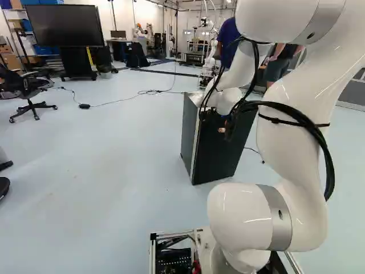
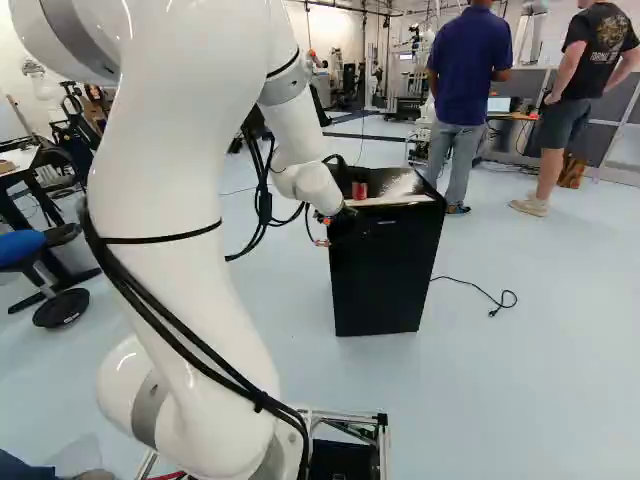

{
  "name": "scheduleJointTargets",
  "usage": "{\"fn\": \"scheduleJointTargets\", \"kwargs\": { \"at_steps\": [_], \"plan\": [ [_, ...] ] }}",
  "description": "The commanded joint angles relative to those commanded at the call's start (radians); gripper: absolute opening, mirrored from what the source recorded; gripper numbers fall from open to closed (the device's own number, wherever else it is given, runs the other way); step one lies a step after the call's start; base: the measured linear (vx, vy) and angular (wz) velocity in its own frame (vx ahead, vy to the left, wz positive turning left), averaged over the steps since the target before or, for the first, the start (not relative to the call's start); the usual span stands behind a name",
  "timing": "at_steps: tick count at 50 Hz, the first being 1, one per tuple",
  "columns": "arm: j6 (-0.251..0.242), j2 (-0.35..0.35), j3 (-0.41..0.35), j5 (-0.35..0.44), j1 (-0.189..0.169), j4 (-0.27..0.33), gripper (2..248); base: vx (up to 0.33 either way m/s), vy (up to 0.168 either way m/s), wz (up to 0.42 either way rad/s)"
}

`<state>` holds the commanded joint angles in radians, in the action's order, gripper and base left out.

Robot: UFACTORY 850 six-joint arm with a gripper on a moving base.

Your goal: Grab a drink from the fridge

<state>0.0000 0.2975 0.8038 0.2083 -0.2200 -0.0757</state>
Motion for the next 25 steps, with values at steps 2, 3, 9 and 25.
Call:
{"fn": "scheduleJointTargets", "kwargs": {
  "at_steps": [2, 3, 9, 25],
  "plan": [
    [0.0, -0.001, -0.002, 0.0, 0.0, 0.0, 247, 0.0, 0.0, 0.0],
    [0.0, -0.003, -0.003, 0.0, 0.001, 0.0, 247, 0.0, 0.0, 0.0],
    [0.0, -0.017, -0.021, 0.0, 0.004, 0.0, 247, 0.0, 0.0, 0.0],
    [0.0, -0.086, -0.104, 0.0, 0.017, 0.0, 247, 0.0, 0.0, 0.0]
  ]
}}
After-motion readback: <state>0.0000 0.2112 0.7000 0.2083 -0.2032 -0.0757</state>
